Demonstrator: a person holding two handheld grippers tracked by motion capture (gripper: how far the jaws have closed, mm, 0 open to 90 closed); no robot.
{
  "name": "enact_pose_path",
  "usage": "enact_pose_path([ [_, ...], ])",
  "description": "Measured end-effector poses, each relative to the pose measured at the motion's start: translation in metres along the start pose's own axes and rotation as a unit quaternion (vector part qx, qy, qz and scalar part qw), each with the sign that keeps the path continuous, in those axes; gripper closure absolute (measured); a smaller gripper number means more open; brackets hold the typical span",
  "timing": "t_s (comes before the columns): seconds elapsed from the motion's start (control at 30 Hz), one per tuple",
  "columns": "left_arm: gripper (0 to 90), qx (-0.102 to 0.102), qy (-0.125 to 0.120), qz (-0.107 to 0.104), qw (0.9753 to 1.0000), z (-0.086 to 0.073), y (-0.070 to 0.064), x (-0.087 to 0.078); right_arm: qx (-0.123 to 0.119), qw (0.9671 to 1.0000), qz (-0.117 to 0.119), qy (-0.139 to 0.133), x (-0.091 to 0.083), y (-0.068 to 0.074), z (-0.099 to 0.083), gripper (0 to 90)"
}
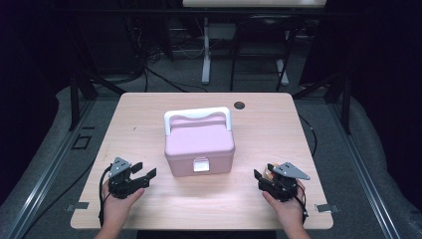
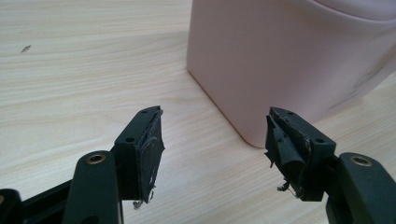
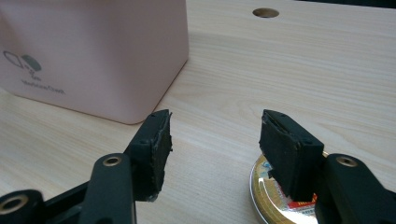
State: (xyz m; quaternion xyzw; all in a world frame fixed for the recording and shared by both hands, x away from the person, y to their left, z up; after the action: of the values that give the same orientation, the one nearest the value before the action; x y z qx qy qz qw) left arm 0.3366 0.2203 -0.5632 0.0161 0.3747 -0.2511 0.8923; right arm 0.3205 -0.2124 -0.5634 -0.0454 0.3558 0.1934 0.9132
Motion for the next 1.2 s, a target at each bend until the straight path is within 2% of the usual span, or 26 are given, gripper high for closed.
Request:
enact_pose_path([
  [0.07,39.1,-0.01,0.004,-0.009,0.9999,-0.001,-0.001,0.0,-0.004,1.0,0.007,0.0,0.001,0.002,0.0,45.3],
  [0.13,41.7,-0.01,0.006,-0.015,0.9998,-0.001,-0.001,0.001,-0.008,0.9999,0.013,0.002,0.001,0.005,0.0,46.1],
  [0.23,41.8,-0.007,0.004,-0.013,0.9999,-0.001,-0.002,0.002,-0.015,0.9997,0.019,0.006,0.002,0.008,0.0,46.1],
  [0.37,44.4,-0.001,0.007,-0.015,0.9999,-0.002,-0.004,0.002,-0.026,0.9995,0.015,0.012,0.005,0.011,0.0,47.1],
  [0.4,44.5,0.005,0.013,-0.013,0.9998,-0.002,-0.005,0.002,-0.025,0.9994,0.017,0.014,0.006,0.011,0.0,47.1],
  [0.77,46.6,0.013,0.012,-0.001,0.9998,-0.004,-0.007,0.003,-0.017,0.9993,0.019,0.026,0.008,0.009,0.0,49.1],
  [0.87,49.4,0.008,0.015,-0.005,0.9998,-0.004,-0.007,0.004,-0.019,0.9992,0.017,0.031,0.01,0.009,0.0,50.8],
  [0.97,52.6,0.009,0.015,-0.017,0.9997,-0.003,-0.006,0.002,-0.019,0.999,0.018,0.035,0.011,0.01,0.0,51.2],
  [1.13,53.3,0.009,0.011,-0.016,0.9998,-0.002,-0.006,-0.001,-0.014,0.9991,0.022,0.032,0.006,0.014,0.001,51.7],
  [1.2,52.7,0.008,0.012,-0.015,0.9998,0.0,-0.007,-0.003,-0.01,0.9993,0.026,0.025,0.002,0.016,0.007,53.7],
])
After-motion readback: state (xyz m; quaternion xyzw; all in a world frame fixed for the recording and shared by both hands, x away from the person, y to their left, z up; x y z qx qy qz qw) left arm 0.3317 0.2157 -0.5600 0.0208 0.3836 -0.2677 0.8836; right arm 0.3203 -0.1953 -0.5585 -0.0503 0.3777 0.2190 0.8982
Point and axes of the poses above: each handheld gripper's, and its own axes: x roughly forward along the jaws, z roughly out of its top, y roughly to its left, the point moved 4 cm from there along x, roughly forward along the jaws, and after that the axes turned 14 degrees about y, right-handed, at the moved point
